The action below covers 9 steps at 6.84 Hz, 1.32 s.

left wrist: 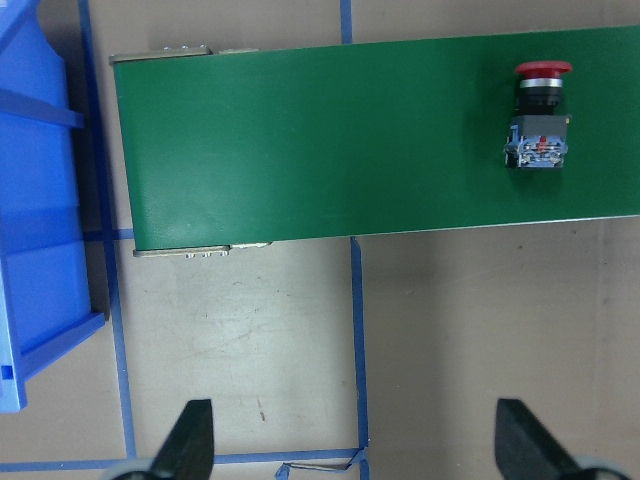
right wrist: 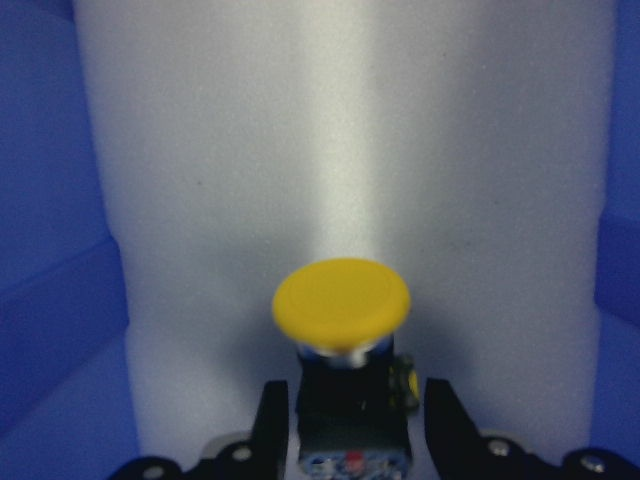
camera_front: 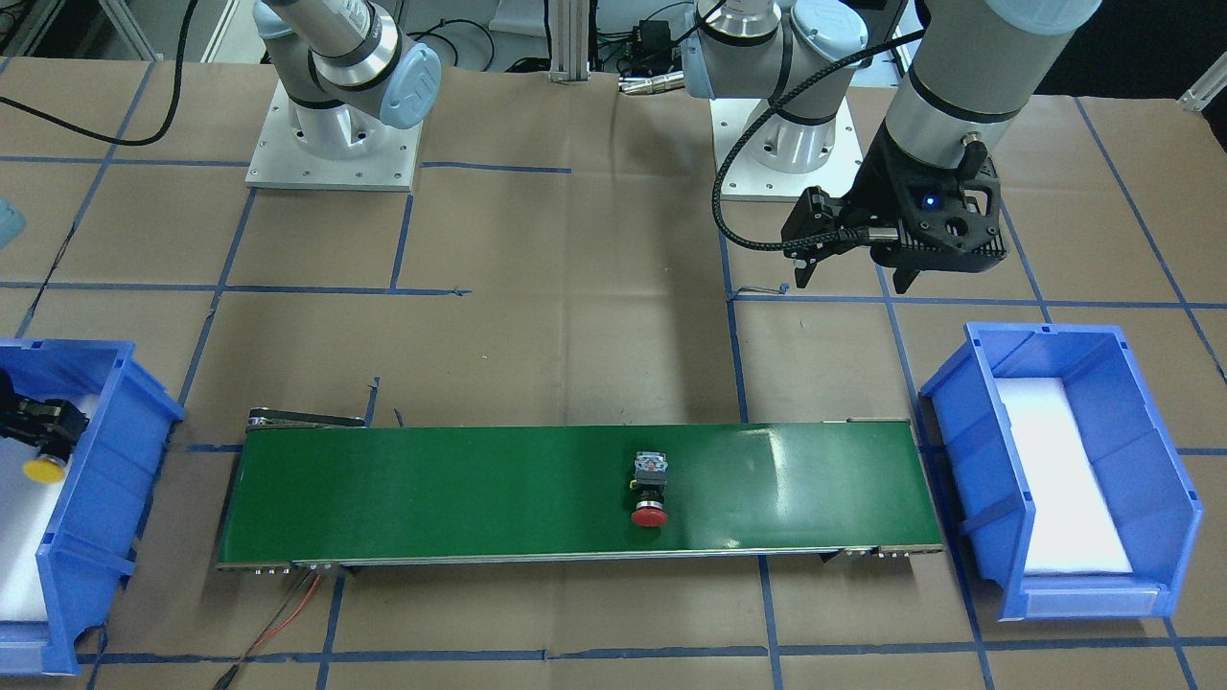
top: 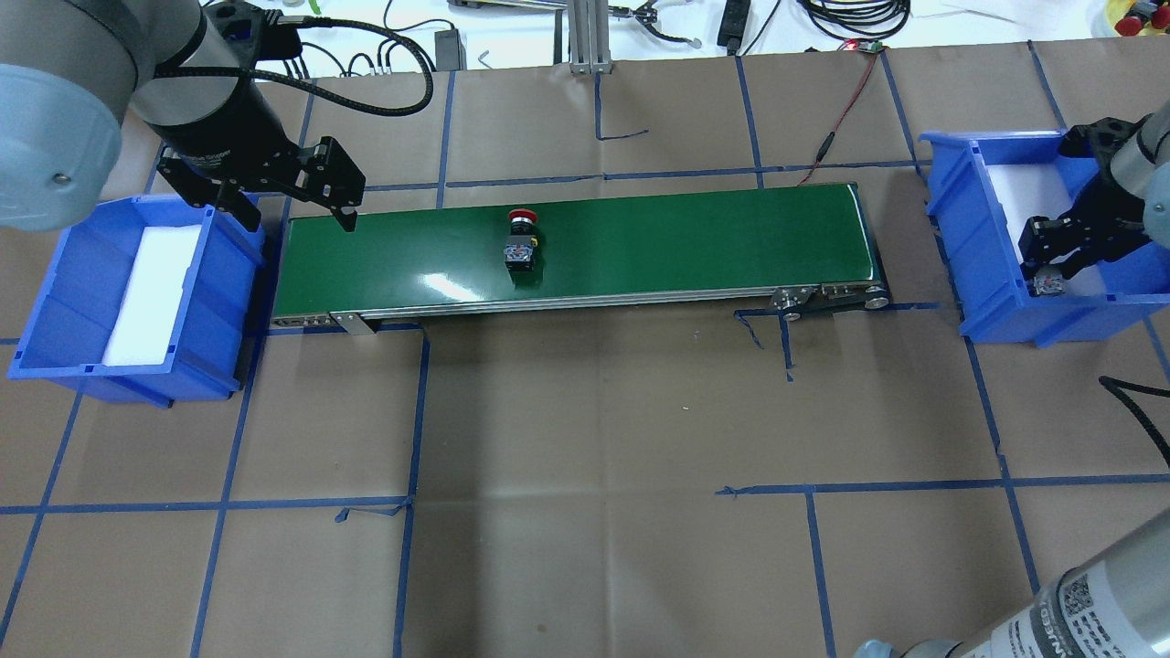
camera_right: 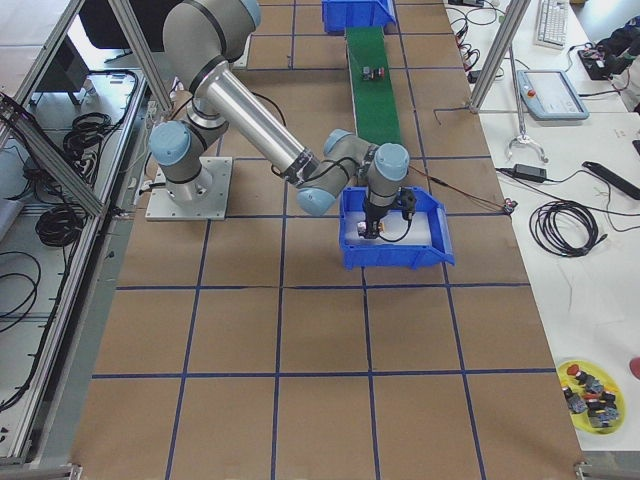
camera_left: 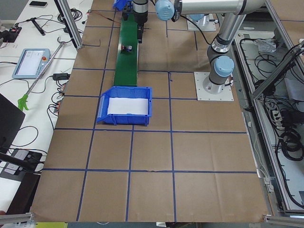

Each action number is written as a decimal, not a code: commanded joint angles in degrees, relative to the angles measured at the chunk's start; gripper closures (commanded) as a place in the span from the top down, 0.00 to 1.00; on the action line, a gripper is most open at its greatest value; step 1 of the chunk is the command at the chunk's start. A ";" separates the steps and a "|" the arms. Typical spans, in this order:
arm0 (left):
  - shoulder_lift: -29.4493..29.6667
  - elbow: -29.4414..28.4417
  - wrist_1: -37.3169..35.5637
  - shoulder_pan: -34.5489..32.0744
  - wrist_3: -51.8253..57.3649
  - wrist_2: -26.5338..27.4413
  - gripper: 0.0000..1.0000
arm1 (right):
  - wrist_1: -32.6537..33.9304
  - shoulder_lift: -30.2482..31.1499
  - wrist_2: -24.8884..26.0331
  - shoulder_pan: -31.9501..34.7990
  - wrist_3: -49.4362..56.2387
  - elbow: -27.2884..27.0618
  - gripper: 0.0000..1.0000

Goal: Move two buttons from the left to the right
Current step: 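Open the right gripper to drop the yellow button and lift away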

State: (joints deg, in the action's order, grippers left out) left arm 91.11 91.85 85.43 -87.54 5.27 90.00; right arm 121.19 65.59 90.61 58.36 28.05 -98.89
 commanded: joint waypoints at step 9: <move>-0.05 0.09 0.00 0.00 0.00 0.00 0.99 | -7.67 15.62 -0.78 8.93 -1.15 9.49 1.00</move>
State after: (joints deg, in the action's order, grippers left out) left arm 91.08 91.93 85.43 -87.54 5.28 90.00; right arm 118.04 79.59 89.68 63.98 27.31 -91.28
